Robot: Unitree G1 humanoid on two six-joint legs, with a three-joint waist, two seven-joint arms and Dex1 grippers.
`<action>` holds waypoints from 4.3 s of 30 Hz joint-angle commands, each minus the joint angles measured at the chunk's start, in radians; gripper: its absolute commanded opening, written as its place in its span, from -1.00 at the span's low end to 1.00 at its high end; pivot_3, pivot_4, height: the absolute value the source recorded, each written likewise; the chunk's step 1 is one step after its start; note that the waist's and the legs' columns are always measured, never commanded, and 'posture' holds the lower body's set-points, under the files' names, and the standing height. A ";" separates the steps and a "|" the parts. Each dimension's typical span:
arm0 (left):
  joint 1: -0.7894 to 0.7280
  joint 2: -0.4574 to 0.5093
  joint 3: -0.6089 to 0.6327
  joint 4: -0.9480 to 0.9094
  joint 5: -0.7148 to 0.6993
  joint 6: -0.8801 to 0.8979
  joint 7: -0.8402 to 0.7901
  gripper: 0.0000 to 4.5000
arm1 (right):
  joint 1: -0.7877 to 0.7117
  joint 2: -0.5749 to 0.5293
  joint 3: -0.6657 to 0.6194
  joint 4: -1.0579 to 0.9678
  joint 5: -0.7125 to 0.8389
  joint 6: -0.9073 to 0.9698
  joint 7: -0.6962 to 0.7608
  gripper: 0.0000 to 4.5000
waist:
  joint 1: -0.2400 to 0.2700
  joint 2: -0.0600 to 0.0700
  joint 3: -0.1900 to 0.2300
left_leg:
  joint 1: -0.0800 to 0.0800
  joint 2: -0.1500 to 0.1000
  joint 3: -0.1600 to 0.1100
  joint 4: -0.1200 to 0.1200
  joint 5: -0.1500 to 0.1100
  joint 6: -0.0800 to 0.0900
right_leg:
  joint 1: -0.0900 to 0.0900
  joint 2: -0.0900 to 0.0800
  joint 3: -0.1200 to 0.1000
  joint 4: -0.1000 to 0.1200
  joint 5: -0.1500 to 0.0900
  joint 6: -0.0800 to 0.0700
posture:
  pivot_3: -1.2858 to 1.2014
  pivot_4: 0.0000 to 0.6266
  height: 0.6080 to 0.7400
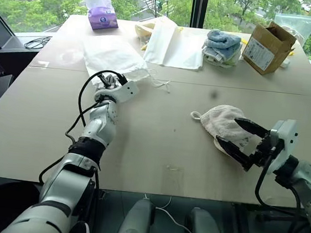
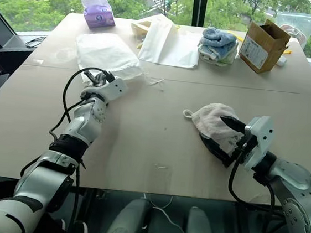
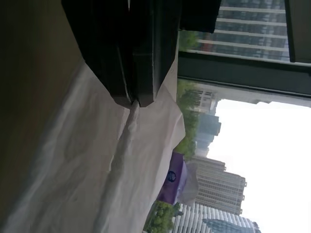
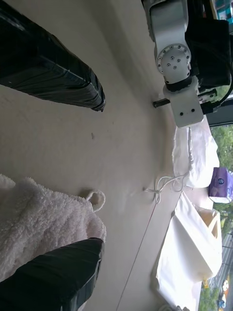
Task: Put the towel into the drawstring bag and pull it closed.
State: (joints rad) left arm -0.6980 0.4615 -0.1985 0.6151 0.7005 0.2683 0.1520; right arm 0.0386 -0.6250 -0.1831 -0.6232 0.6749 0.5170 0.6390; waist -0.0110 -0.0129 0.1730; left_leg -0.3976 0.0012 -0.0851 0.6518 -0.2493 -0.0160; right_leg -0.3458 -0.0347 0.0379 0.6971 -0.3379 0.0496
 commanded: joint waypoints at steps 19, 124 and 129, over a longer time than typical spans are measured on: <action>-0.046 0.030 0.089 -0.565 -0.259 0.118 -0.402 -0.99 | -0.019 0.017 0.001 -0.019 -0.022 -0.042 -0.020 1.00 | -0.006 -0.001 0.001 | -0.003 0.000 0.000 0.000 0.002 -0.004 | -0.001 0.001 0.000 -0.001 0.000 0.000 | 0.03 -0.52 1.00; -0.153 -0.168 0.465 -0.728 -1.331 0.876 -0.666 -1.00 | -0.409 0.465 0.012 0.504 0.487 0.361 -0.264 -0.99 | -0.035 -0.004 0.002 | -0.018 0.002 0.008 0.005 0.004 -0.006 | -0.027 0.002 0.008 0.014 0.000 0.000 | 0.03 -0.52 1.00; -0.103 -0.133 0.436 -0.805 -1.408 0.914 -0.719 -1.00 | -0.455 0.447 0.001 0.546 0.496 0.390 -0.232 -0.99 | -0.034 -0.004 0.002 | -0.019 0.002 0.008 0.005 0.004 -0.006 | -0.027 0.001 0.009 0.014 0.000 0.000 | 0.03 -0.52 1.00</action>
State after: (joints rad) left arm -0.8134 0.3016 0.2529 -0.1283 -0.6679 1.1737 -0.5347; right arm -0.3985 -0.1700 -0.1683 -0.0685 1.1444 0.8960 0.3750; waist -0.0451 -0.0166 0.1752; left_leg -0.4161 0.0030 -0.0774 0.6570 -0.2458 -0.0216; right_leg -0.3728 -0.0333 0.0463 0.7113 -0.3377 0.0493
